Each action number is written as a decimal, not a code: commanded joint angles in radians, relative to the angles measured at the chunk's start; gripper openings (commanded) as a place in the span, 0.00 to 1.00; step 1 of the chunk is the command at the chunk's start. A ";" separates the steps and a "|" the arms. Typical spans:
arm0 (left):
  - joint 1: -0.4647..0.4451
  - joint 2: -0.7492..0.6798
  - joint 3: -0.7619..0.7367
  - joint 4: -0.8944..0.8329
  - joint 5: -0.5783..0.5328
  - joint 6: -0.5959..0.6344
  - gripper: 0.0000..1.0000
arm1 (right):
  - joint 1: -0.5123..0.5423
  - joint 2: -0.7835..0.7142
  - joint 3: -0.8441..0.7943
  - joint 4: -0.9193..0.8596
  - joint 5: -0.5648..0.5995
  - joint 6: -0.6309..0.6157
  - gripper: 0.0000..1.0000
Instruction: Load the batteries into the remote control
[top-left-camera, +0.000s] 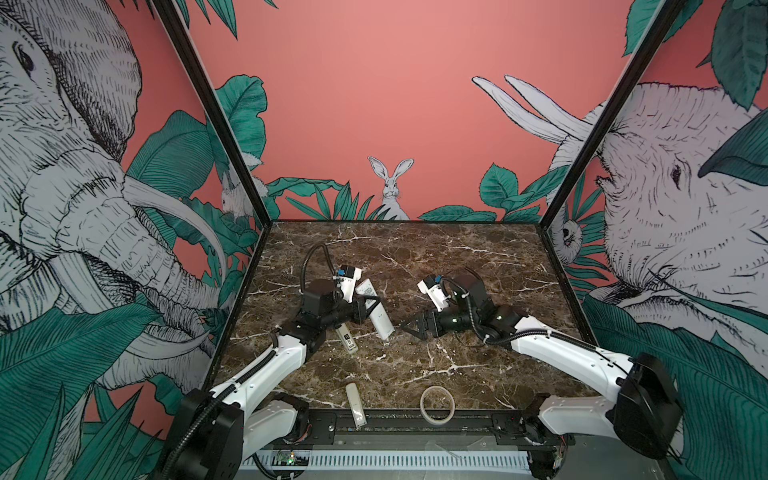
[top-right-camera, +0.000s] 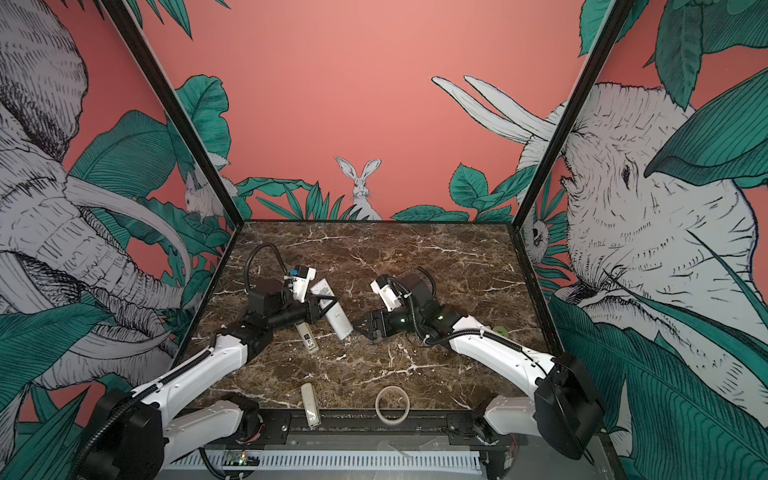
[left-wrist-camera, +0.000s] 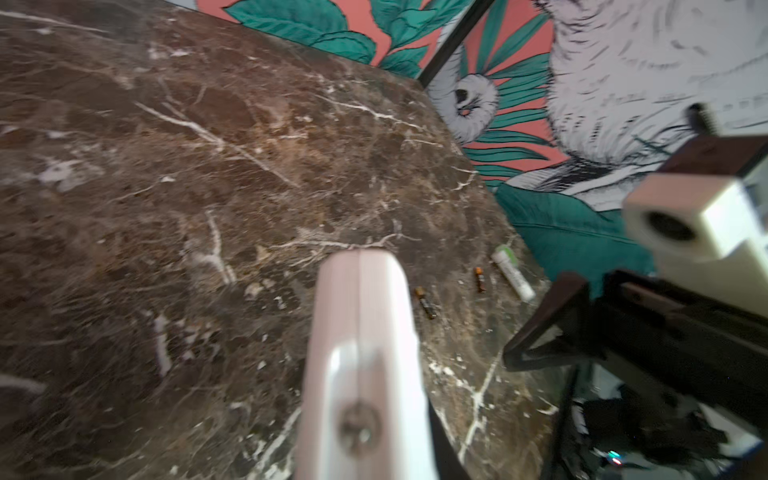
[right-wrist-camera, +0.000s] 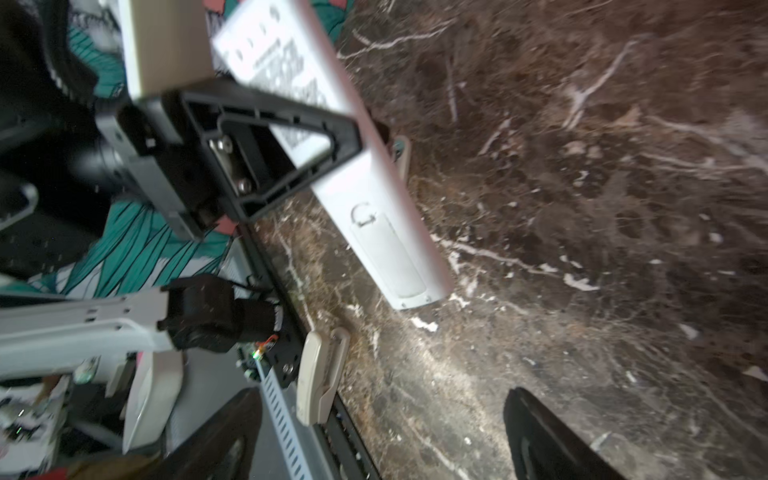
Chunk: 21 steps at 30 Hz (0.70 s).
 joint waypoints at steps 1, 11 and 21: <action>-0.024 -0.001 -0.059 0.290 -0.192 0.002 0.00 | 0.027 0.055 -0.026 0.100 0.172 0.089 0.90; -0.085 0.144 -0.158 0.513 -0.249 -0.040 0.00 | 0.110 0.292 0.007 0.297 0.246 0.231 0.88; -0.134 0.193 -0.213 0.569 -0.351 -0.070 0.00 | 0.136 0.417 -0.057 0.545 0.312 0.433 0.75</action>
